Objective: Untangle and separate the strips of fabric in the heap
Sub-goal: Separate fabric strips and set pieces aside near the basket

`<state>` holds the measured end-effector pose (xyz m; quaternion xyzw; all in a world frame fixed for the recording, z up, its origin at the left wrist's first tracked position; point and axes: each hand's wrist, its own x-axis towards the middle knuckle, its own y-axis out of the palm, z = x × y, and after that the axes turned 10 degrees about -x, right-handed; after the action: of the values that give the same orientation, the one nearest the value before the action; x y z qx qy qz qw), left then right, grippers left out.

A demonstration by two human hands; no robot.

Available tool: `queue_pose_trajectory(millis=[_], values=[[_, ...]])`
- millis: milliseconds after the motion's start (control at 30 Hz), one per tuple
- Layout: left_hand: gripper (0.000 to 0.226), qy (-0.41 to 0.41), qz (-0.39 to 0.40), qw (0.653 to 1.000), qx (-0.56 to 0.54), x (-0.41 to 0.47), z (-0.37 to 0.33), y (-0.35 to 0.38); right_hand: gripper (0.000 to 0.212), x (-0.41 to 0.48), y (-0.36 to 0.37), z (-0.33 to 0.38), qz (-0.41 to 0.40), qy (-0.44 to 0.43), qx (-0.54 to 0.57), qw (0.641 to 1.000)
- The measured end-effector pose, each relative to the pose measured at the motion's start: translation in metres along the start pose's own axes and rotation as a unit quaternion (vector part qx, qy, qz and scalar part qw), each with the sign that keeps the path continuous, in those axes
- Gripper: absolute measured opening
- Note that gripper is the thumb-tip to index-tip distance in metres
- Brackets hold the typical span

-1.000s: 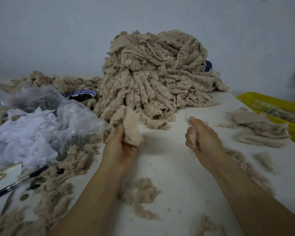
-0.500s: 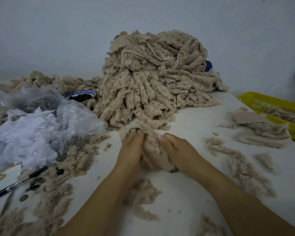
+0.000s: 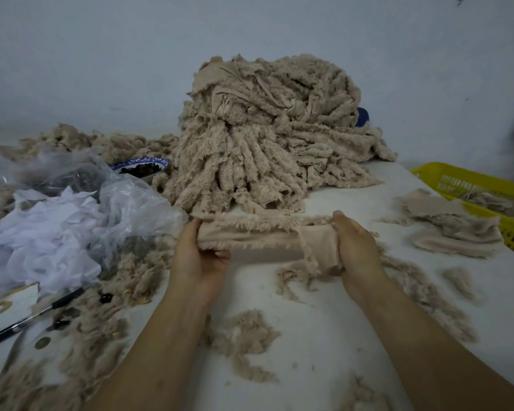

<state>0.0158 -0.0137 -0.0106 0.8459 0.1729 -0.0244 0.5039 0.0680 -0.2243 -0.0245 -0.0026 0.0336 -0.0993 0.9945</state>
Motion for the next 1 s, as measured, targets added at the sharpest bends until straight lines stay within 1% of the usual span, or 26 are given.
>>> queue_pose_trajectory(millis=[67, 133, 200, 267, 300, 333, 367, 467, 533, 567, 633, 667, 700, 733, 767, 800, 833, 867, 900, 933, 967, 1000], values=[[0.023, 0.003, 0.02, 0.999, 0.038, -0.003, 0.004, 0.002, 0.034, -0.003, 0.001, 0.003, 0.034, 0.0, 0.013, 0.999], [0.026, -0.009, 0.065, 0.996, 0.066, -0.007, 0.012, 0.004, 0.035, -0.009, 0.003, 0.005, 0.085, -0.013, 0.003, 0.996], [0.028, -0.04, 0.114, 0.988, 0.094, -0.013, 0.02, 0.008, 0.036, -0.017, 0.008, 0.006, 0.139, -0.052, -0.006, 0.989], [0.032, -0.068, 0.156, 0.976, 0.135, -0.018, 0.026, 0.01, 0.047, -0.026, 0.012, 0.005, 0.21, -0.11, -0.012, 0.971], [0.036, -0.075, 0.177, 0.969, 0.158, -0.019, 0.027, 0.01, 0.051, -0.029, 0.014, 0.005, 0.247, -0.133, -0.038, 0.959], [0.041, -0.079, 0.194, 0.962, 0.177, -0.02, 0.028, 0.01, 0.05, -0.032, 0.016, 0.004, 0.275, -0.15, -0.079, 0.946], [0.045, -0.083, 0.208, 0.956, 0.192, -0.021, 0.027, 0.01, 0.047, -0.033, 0.018, 0.002, 0.285, -0.164, -0.125, 0.936], [0.054, -0.106, 0.242, 0.934, 0.24, -0.025, 0.029, 0.008, 0.019, -0.027, 0.015, -0.005, 0.252, -0.202, -0.245, 0.914], [0.05, -0.103, 0.247, 0.927, 0.262, -0.025, 0.032, 0.008, 0.019, -0.022, 0.013, -0.01, 0.248, -0.21, -0.261, 0.909], [0.046, -0.096, 0.249, 0.926, 0.267, -0.025, 0.032, 0.008, 0.017, -0.021, 0.013, -0.01, 0.238, -0.203, -0.244, 0.918], [0.043, -0.077, 0.258, 0.921, 0.283, -0.024, 0.033, 0.007, 0.007, -0.013, 0.009, -0.003, 0.15, -0.154, -0.146, 0.966], [0.048, -0.069, 0.261, 0.916, 0.297, -0.023, 0.032, 0.007, 0.01, -0.006, 0.002, 0.003, 0.098, -0.12, -0.043, 0.987], [0.053, -0.057, 0.258, 0.913, 0.311, -0.022, 0.033, 0.006, 0.02, 0.003, -0.007, 0.01, 0.056, -0.099, 0.092, 0.989], [0.055, -0.039, 0.249, 0.912, 0.323, -0.021, 0.033, 0.005, 0.038, 0.012, -0.017, 0.015, 0.032, -0.082, 0.211, 0.974], [0.054, -0.015, 0.237, 0.913, 0.331, -0.019, 0.033, 0.004, 0.057, 0.02, -0.027, 0.016, 0.009, -0.057, 0.264, 0.963], [0.05, 0.013, 0.223, 0.914, 0.338, -0.017, 0.034, 0.004, 0.066, 0.023, -0.033, 0.015, -0.005, -0.031, 0.247, 0.969], [0.044, 0.042, 0.204, 0.915, 0.344, -0.016, 0.034, 0.003, 0.061, 0.024, -0.035, 0.012, -0.015, -0.017, 0.179, 0.984], [0.04, 0.068, 0.187, 0.914, 0.354, -0.014, 0.035, 0.002, 0.045, 0.024, -0.033, 0.006, -0.024, -0.023, 0.082, 0.996], [0.037, 0.09, 0.176, 0.906, 0.374, -0.013, 0.034, -0.001, 0.028, 0.024, -0.03, 0.0, -0.038, -0.054, -0.019, 0.998], [0.037, 0.108, 0.173, 0.89, 0.409, -0.013, 0.035, -0.003, 0.019, 0.023, -0.027, -0.004, -0.065, -0.087, -0.108, 0.988], [0.036, 0.118, 0.177, 0.865, 0.455, -0.015, 0.035, -0.006, 0.022, 0.022, -0.025, -0.003, -0.093, -0.118, -0.168, 0.974], [0.035, 0.113, 0.185, 0.835, 0.506, -0.016, 0.036, -0.008, 0.026, 0.023, -0.027, 0.001, -0.117, -0.134, -0.205, 0.963]])
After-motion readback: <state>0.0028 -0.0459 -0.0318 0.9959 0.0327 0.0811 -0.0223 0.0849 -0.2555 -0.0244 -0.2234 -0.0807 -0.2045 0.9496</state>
